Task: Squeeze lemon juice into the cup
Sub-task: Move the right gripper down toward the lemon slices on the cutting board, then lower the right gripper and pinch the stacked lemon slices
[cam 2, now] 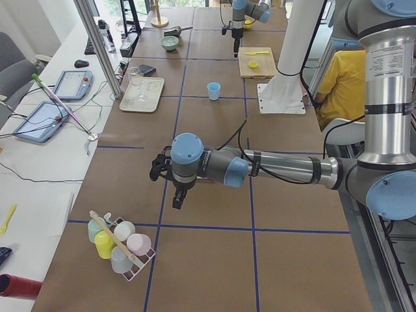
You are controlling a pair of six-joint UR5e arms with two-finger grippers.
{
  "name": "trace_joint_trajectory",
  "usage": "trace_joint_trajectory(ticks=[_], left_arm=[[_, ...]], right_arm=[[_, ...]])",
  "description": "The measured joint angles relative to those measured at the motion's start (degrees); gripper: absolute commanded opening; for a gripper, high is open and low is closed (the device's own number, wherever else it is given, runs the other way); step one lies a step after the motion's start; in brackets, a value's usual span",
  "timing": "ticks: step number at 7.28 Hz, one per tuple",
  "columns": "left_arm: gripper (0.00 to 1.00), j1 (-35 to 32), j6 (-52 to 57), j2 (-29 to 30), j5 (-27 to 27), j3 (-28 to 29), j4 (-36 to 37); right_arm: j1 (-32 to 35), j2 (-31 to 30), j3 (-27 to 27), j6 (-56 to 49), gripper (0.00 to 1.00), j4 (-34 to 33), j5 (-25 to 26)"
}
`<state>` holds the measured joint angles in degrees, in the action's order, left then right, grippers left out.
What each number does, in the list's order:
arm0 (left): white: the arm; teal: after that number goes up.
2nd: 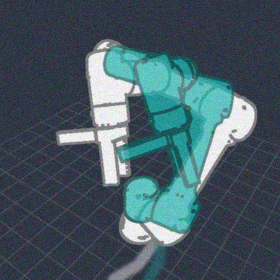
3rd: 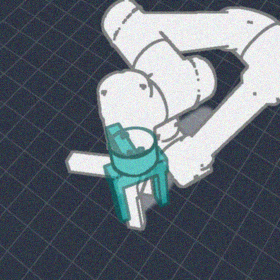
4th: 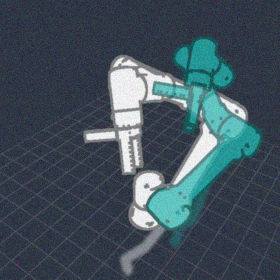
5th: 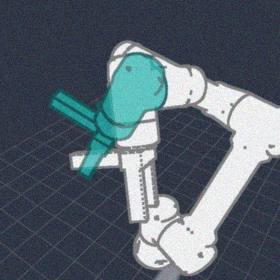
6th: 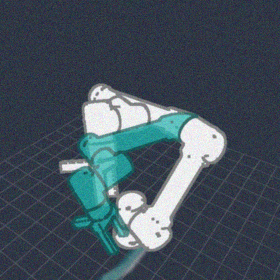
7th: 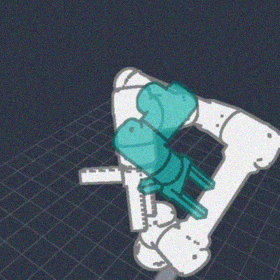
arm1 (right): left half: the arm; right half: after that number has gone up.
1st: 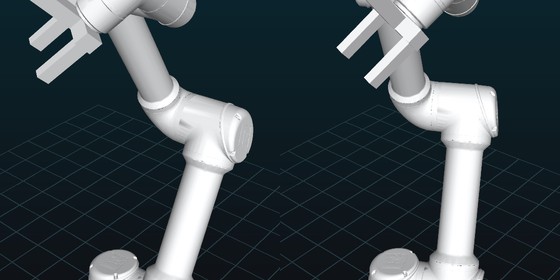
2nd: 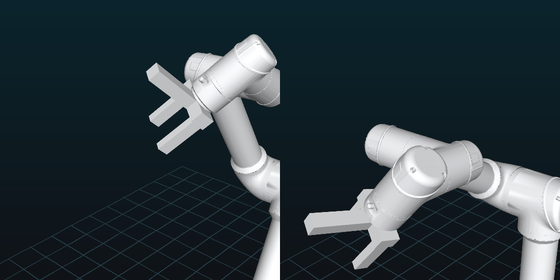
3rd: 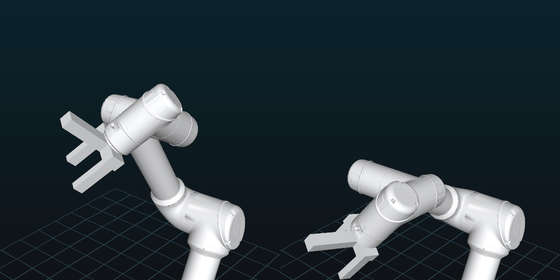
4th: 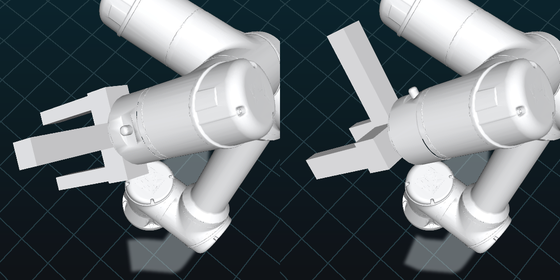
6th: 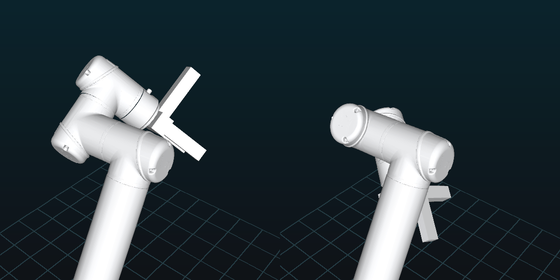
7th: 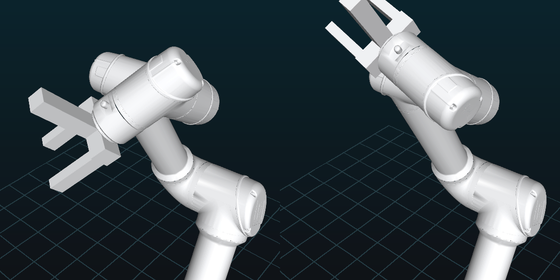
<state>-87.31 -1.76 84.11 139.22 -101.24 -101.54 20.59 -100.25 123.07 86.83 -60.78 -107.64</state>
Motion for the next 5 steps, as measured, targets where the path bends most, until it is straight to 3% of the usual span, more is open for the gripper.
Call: trace_joint_trajectory(ticks=[2, 5], left_arm=[[1.00, 0.0, 0.0, 0.0, 0.0, -0.1, -0.1], [1.00, 0.0, 0.0, 0.0, 1.7, -0.2, -0.4]], right_arm=[[-10.3, -1.2, 2.2, 7.1, 1.00, -1.6, 9.2], [-18.6, -2.3, 2.8, 11.7, 1.00, -2.3, 16.9]])
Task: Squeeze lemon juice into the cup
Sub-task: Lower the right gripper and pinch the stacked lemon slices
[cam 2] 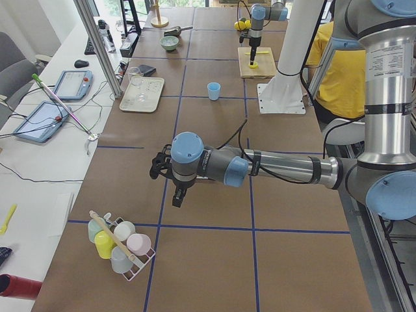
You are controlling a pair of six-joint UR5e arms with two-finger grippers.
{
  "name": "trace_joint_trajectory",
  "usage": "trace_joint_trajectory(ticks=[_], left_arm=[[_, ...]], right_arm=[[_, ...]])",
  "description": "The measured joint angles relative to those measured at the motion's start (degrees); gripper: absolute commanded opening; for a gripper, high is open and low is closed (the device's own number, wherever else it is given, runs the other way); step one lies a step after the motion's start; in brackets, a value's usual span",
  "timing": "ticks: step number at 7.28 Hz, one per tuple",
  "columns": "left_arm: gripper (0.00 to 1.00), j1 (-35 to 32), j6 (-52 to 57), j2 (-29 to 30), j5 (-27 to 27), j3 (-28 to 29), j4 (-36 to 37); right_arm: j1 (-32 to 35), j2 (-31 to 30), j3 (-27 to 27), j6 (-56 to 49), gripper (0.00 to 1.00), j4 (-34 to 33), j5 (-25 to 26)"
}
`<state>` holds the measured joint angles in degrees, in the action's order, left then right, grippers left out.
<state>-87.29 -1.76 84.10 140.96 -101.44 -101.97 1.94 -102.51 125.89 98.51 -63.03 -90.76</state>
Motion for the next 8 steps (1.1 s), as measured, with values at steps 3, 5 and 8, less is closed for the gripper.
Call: trace_joint_trajectory(ticks=[3, 5, 8], left_arm=[[1.00, 0.0, 0.0, -0.1, 1.8, -0.1, 0.0], [1.00, 0.0, 0.0, -0.1, 1.9, -0.3, 0.0], [1.00, 0.0, 0.0, -0.2, 1.9, -0.3, 0.0]], right_arm=[[-2.5, -1.2, -0.2, 1.1, 0.98, -0.2, 2.6], [-2.9, -1.2, -0.5, 1.2, 0.98, -0.2, 3.0], [-3.8, -0.9, -1.3, 1.2, 0.98, -0.2, 3.4]])
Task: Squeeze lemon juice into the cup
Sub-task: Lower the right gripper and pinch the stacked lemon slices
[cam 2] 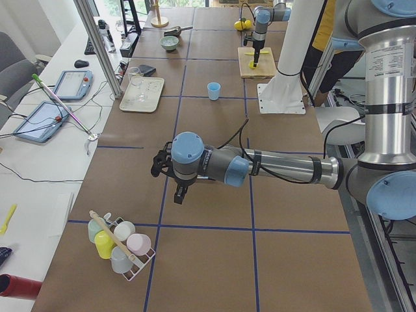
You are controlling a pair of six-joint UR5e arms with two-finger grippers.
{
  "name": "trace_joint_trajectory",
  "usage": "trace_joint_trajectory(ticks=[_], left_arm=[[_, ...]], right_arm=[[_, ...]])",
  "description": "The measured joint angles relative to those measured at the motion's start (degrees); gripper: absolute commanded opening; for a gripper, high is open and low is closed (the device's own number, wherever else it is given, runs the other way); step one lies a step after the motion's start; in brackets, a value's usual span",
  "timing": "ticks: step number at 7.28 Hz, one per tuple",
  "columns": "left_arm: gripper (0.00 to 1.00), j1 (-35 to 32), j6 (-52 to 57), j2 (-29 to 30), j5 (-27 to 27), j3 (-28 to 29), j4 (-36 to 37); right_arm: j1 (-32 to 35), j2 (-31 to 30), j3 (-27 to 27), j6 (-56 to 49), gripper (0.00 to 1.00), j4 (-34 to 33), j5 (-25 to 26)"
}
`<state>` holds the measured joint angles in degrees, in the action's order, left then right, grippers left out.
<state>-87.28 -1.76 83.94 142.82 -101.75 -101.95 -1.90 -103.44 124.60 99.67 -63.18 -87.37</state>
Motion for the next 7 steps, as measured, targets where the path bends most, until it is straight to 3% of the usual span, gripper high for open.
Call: trace_joint_trajectory(ticks=[7], left_arm=[[1.00, 0.0, 0.0, -0.1, 0.0, -0.3, 0.0]], right_arm=[[-0.1, 0.0, 0.6, -0.1, 0.99, -0.1, 0.5]])
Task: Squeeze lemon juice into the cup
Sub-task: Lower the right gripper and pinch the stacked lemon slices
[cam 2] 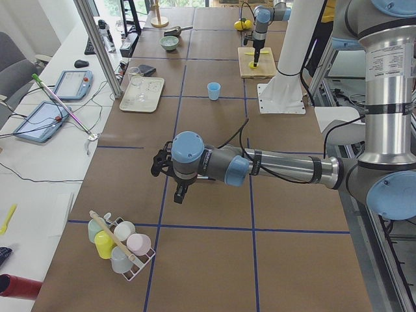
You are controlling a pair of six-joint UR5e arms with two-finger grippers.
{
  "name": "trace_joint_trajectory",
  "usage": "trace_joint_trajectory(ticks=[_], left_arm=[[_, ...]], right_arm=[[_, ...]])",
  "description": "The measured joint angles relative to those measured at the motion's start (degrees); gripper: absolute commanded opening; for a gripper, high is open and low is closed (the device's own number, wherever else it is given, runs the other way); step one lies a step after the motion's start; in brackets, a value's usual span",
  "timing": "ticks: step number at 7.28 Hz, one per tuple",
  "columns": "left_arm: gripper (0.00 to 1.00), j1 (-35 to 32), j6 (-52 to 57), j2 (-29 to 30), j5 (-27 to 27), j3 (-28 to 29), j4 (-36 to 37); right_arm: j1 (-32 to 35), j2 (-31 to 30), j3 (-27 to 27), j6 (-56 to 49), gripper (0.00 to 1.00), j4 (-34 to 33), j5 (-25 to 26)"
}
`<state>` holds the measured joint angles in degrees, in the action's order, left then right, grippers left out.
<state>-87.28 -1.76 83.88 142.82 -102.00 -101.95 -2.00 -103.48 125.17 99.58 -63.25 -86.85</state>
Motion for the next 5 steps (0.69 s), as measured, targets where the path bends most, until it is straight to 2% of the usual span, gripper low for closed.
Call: trace_joint_trajectory(ticks=[5], left_arm=[[1.00, -0.1, 0.0, -0.6, 0.0, -0.8, 0.1]], right_arm=[[-1.2, 0.2, -0.5, 0.0, 0.96, -1.0, 0.8]])
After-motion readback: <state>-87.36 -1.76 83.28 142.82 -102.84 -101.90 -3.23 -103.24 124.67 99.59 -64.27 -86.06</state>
